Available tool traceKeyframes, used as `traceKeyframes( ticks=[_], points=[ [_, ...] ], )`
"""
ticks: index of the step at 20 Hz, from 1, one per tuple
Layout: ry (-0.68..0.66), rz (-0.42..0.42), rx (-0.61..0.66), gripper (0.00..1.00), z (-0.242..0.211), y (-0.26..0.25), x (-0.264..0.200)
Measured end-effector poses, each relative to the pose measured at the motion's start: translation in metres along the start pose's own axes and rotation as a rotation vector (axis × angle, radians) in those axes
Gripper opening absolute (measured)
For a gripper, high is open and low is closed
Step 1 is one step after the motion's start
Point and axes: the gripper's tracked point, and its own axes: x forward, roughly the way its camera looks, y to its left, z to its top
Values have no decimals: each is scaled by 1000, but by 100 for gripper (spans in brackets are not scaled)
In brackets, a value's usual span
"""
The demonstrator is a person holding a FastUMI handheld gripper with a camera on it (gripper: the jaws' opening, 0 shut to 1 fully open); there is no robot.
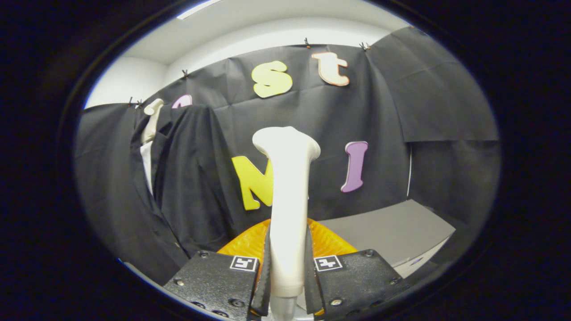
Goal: Iron the clothes twice with a garment steamer, once on the left side and once on the right side.
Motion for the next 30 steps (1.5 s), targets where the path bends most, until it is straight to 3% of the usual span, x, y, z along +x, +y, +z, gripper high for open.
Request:
traceKeyframes(
  ticks=[14,20,30],
  points=[
    [-161,193,-62,33,54,201,-13],
    [-146,181,-103,33,41,229,-4],
    [-81,149,-176,33,-7,222,-4]
  ],
)
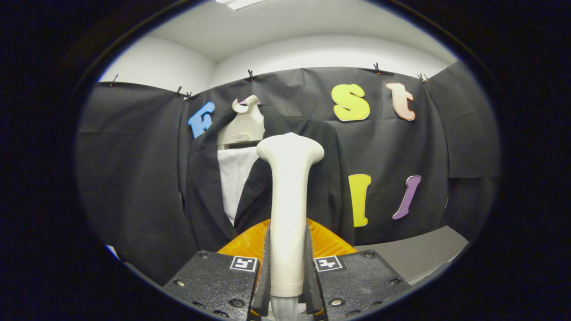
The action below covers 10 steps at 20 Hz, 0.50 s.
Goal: Iron the clothes twice with a garment steamer, once on the left side and once on the right side.
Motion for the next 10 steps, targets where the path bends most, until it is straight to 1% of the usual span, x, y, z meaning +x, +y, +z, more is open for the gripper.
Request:
traceKeyframes(
  ticks=[10],
  points=[
    [66,-33,-87,33,-64,-2,-13]
  ],
)
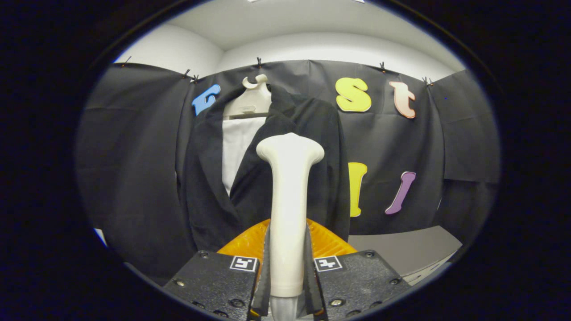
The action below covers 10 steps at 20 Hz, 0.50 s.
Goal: Iron the clothes twice with a garment steamer, once on the left side and once on the right side.
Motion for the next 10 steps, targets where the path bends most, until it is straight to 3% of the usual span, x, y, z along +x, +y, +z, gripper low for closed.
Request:
traceKeyframes(
  ticks=[10],
  points=[
    [136,-15,-44,33,-90,-6,-14]
  ],
)
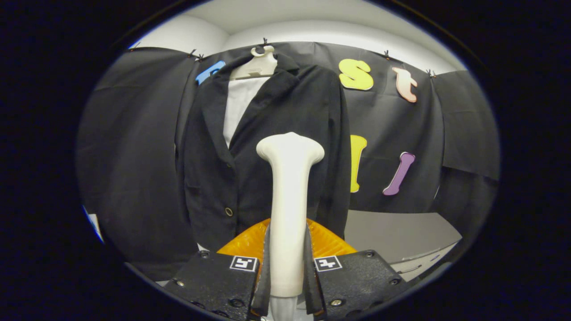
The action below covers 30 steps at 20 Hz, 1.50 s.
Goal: Iron the clothes twice with a garment steamer, once on the left side and once on the right side.
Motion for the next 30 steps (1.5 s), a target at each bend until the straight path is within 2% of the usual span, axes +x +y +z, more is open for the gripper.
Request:
traceKeyframes(
  ticks=[13,20,25,30],
  points=[
    [162,-4,-24,33,-99,-3,-7],
    [224,17,-37,33,-146,11,-8],
    [315,49,-34,33,-188,23,-6],
    [338,49,-24,33,-195,22,-9]
  ],
)
